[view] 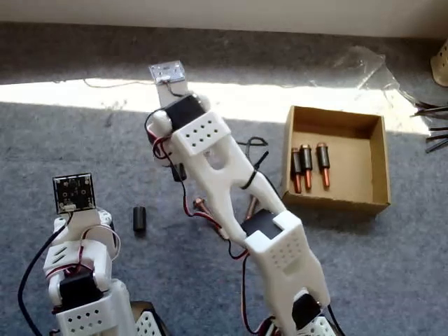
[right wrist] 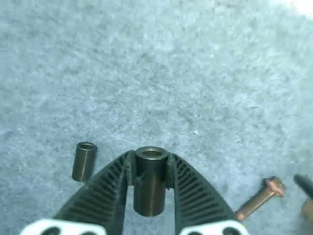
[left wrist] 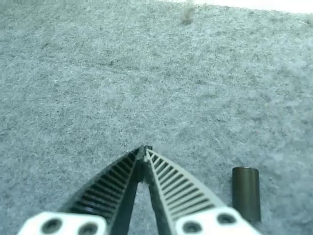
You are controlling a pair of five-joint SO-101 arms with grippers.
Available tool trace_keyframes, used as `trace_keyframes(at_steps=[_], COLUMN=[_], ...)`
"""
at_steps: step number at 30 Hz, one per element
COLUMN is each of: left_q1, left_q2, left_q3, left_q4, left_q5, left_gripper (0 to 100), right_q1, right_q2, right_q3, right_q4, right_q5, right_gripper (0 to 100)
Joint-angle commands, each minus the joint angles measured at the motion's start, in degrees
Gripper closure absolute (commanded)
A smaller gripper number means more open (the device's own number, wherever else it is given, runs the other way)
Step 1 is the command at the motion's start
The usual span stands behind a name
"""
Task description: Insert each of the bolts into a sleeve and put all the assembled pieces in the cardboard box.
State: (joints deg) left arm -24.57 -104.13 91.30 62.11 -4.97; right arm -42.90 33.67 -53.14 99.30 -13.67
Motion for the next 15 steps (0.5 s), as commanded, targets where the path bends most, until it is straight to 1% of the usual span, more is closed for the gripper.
trace_keyframes(at_steps=[1,4,8,15], left_q1=[-0.40,-0.40,-0.40,-0.40], left_q2=[-0.75,-0.75,-0.75,-0.75], left_q3=[-0.40,-0.40,-0.40,-0.48], left_q4=[-1.14,-1.14,-1.23,-1.23], left_q5=[-0.26,-0.26,-0.26,-0.26], left_gripper=[99,99,99,99], right_q1=[2.33,4.18,5.85,6.11], right_q2=[-1.71,-1.71,-2.42,-14.55], right_q3=[-9.27,-12.62,-14.81,-12.88], right_q4=[1.71,1.71,1.71,1.63], right_q5=[8.00,11.78,12.31,12.40], right_gripper=[99.5,99.5,99.5,99.5])
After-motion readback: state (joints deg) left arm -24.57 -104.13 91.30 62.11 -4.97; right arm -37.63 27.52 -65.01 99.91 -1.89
